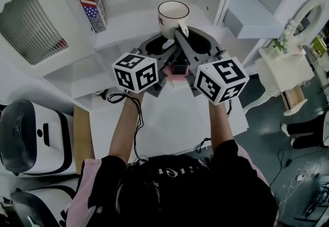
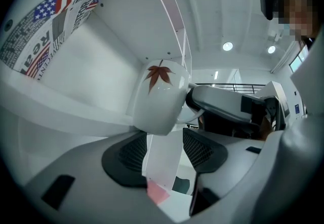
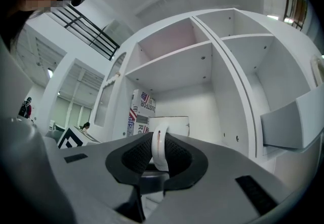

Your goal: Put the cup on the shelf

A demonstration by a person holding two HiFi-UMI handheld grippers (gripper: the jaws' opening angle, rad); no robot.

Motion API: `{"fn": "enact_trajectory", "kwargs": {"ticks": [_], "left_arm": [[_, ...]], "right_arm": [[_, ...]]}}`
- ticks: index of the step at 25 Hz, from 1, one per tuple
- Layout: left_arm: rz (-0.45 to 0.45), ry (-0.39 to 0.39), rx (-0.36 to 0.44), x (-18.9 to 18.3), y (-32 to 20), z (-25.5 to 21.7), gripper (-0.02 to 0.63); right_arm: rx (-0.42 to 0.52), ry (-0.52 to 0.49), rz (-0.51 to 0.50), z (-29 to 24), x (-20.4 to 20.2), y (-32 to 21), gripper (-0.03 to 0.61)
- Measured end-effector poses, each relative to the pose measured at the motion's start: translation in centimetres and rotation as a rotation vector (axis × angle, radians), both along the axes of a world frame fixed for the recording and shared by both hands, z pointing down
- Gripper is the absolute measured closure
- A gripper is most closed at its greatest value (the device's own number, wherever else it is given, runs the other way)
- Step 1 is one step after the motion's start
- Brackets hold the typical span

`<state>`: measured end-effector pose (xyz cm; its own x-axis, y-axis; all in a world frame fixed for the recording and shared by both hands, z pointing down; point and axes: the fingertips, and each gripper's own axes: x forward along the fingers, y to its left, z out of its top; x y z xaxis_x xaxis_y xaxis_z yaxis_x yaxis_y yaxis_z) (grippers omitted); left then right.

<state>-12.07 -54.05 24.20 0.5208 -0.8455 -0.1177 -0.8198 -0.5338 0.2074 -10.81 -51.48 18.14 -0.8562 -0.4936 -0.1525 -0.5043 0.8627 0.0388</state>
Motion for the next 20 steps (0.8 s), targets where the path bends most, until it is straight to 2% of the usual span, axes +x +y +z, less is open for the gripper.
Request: {"fn": "enact_trajectory", "kwargs": {"ticks": [4, 9, 15, 20], "left_arm": [[0.027, 0.004, 0.021, 0.5, 0.4, 0.3, 0.379], [0.008, -0.075, -0.02, 0.4, 1.0, 3.6, 0.379], [0.041, -0.051, -0.039, 1.0, 2.8, 5.7, 0.379], [0.037, -0.087, -0.037, 1.2, 4.2, 6.8, 0.379]], "right_arm": [[-0.001, 0.017, 0.036, -0.1, -0.8, -1.4, 0.494], [-0.043, 0.04, 0.048, -0.5, -1.6, -3.8, 0.494], [-0.08, 0.079, 0.088, -0.5, -2.8, -7.1, 0.494], [-0.099, 0.105, 0.128, -0.5, -3.5, -9.4, 0.494]]}}
